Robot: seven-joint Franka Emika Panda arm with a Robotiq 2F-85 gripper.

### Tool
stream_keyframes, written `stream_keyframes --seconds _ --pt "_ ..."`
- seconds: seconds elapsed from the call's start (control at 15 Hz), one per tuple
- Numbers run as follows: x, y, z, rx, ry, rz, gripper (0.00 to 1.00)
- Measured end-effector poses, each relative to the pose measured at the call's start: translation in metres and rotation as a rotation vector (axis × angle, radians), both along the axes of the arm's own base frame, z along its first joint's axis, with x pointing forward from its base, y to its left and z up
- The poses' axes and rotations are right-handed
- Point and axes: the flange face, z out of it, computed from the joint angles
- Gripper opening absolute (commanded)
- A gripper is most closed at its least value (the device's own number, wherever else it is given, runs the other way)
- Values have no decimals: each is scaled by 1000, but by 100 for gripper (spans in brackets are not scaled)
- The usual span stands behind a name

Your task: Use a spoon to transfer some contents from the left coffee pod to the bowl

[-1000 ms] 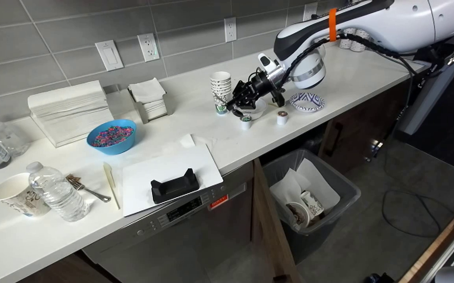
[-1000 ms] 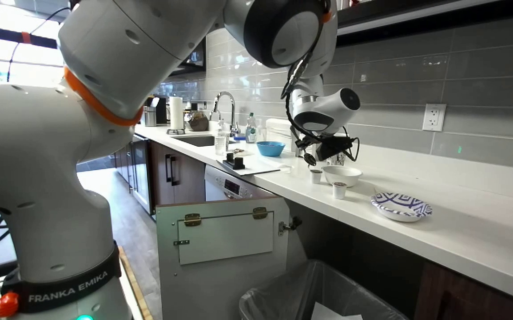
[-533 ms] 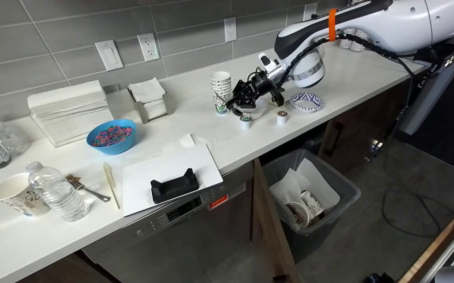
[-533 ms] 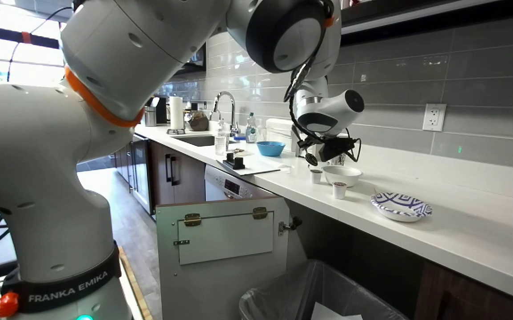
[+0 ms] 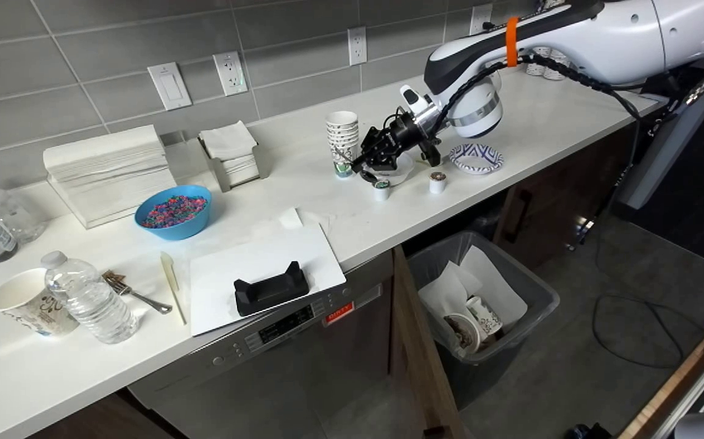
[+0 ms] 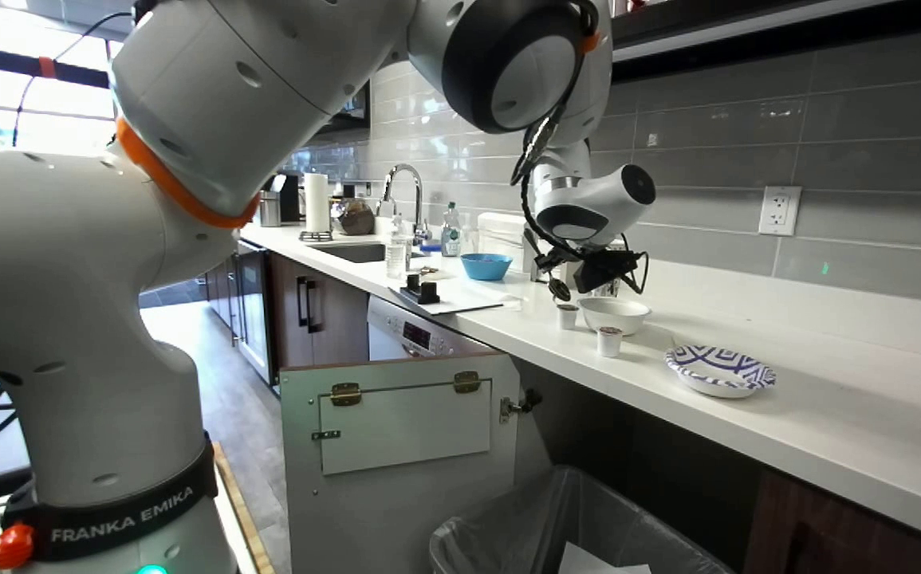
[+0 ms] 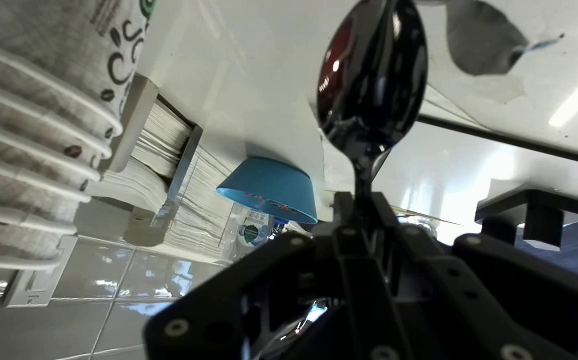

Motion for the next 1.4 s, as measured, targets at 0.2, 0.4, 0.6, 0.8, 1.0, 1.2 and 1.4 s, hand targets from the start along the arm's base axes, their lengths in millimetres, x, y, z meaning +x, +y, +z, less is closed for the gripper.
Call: stream_keyframes --seconds 0.2,0.4,0.6,0.8,1.0,1.2,1.4 --pt "1 -2 0 -1 -1 -3 2" --pt "1 -4 -2 -1 3 -5 2" --pt "3 -8 -6 8 15 4 2" --pt "4 -12 -8 11 20 5 2" --pt "6 -15 -11 15 19 3 2" --pt "7 -16 -13 20 17 10 2" --pt "9 -17 -18 27 22 19 2"
